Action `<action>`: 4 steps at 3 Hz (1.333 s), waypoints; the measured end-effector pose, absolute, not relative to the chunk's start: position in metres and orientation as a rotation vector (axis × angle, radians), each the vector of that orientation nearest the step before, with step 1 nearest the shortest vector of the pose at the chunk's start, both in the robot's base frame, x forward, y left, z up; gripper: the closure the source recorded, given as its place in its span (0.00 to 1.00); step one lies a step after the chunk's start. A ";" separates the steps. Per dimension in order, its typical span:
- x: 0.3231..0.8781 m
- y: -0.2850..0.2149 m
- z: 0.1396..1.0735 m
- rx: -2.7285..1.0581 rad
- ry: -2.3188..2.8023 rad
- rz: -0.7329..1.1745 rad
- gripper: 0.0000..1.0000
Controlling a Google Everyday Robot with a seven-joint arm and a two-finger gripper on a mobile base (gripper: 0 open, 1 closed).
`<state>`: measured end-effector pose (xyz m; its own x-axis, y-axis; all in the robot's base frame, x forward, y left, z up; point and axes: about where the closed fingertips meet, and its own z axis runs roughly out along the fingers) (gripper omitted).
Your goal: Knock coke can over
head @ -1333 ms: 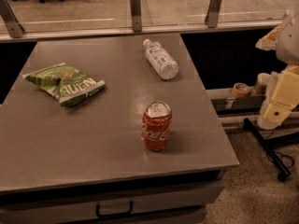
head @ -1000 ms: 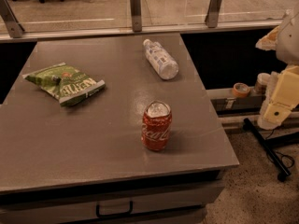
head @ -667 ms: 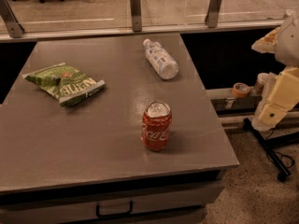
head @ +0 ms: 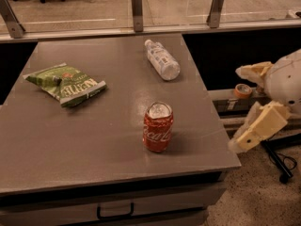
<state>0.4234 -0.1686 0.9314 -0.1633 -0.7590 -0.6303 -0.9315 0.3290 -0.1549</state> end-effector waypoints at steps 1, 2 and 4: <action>0.409 -0.130 0.915 -1.423 1.839 0.583 0.00; 0.395 -0.071 0.924 -1.365 1.682 0.818 0.00; 0.392 -0.045 0.938 -1.341 1.605 0.891 0.00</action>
Offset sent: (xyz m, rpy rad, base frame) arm -0.0463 0.1668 0.0277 0.7812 0.0809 0.2628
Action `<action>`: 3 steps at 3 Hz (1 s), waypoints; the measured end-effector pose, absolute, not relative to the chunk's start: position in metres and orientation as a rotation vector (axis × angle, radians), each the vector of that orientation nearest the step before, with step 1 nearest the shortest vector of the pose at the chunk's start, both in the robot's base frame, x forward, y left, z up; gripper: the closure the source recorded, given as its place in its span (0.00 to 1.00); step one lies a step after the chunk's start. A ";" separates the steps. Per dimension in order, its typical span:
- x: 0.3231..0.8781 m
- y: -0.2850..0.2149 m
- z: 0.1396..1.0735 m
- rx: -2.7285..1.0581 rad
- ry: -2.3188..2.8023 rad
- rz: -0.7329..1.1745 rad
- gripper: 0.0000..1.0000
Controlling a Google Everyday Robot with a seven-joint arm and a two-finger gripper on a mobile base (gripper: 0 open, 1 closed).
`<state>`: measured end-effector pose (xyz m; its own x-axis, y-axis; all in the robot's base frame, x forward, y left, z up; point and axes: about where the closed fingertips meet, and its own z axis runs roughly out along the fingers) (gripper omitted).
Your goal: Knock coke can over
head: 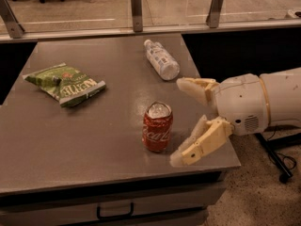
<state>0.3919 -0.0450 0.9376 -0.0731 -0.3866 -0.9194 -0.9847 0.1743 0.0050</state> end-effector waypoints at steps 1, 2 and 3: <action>0.403 -0.037 0.922 -1.332 1.561 0.903 0.00; 0.419 -0.027 0.905 -1.318 1.523 0.930 0.00; 0.424 -0.017 0.885 -1.294 1.514 0.974 0.00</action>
Offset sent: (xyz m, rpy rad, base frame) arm 0.0490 0.0269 -0.0569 0.1289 -0.0333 0.0300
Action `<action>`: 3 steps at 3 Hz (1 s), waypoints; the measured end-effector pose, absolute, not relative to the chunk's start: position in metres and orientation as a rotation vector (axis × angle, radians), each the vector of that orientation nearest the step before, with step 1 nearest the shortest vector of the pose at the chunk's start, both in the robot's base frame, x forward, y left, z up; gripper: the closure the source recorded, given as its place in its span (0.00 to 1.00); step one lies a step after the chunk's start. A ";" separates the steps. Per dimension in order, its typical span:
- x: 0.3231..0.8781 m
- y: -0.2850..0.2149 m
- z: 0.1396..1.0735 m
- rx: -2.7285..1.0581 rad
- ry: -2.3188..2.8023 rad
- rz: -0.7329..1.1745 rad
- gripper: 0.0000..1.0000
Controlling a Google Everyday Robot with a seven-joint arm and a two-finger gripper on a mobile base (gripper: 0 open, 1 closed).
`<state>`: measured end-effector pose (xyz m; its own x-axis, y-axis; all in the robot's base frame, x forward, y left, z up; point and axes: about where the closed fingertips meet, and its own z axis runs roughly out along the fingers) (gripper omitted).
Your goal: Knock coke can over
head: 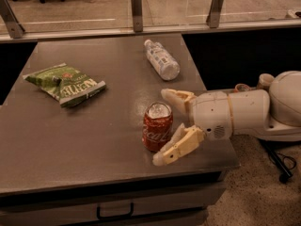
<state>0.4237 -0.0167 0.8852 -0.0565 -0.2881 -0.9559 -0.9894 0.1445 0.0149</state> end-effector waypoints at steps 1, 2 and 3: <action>0.425 -0.009 0.865 -1.288 1.496 1.019 0.18; 0.426 -0.008 0.857 -1.295 1.473 1.047 0.41; 0.428 0.001 0.860 -1.351 1.466 1.048 0.64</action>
Offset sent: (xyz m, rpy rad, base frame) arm 0.0059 0.0056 -0.0403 0.0709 0.0224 0.0649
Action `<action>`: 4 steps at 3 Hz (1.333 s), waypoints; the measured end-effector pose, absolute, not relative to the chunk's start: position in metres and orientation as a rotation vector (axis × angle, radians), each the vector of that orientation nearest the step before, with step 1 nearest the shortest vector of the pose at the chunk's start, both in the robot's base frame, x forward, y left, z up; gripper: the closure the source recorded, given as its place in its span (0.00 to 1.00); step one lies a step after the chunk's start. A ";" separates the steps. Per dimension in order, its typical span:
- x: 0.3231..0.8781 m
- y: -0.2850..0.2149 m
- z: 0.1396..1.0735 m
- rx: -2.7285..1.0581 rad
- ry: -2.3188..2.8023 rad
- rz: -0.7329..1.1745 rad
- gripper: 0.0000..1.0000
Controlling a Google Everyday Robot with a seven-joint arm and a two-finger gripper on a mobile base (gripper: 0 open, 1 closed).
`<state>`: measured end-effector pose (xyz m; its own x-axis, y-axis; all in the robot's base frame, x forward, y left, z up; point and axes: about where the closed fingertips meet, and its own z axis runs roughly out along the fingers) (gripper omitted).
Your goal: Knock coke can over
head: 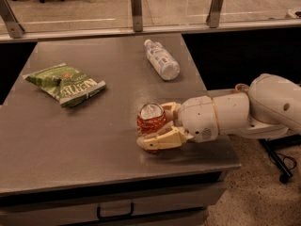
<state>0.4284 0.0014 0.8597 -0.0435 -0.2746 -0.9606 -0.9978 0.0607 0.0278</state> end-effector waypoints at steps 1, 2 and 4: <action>0.437 0.020 0.875 -1.517 1.499 0.964 0.88; 0.447 0.045 0.889 -1.727 1.562 0.824 1.00; 0.469 0.074 0.882 -2.074 1.736 0.546 1.00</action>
Offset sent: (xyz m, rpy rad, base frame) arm 0.0426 0.0816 0.0325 -0.6913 -0.1827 0.2756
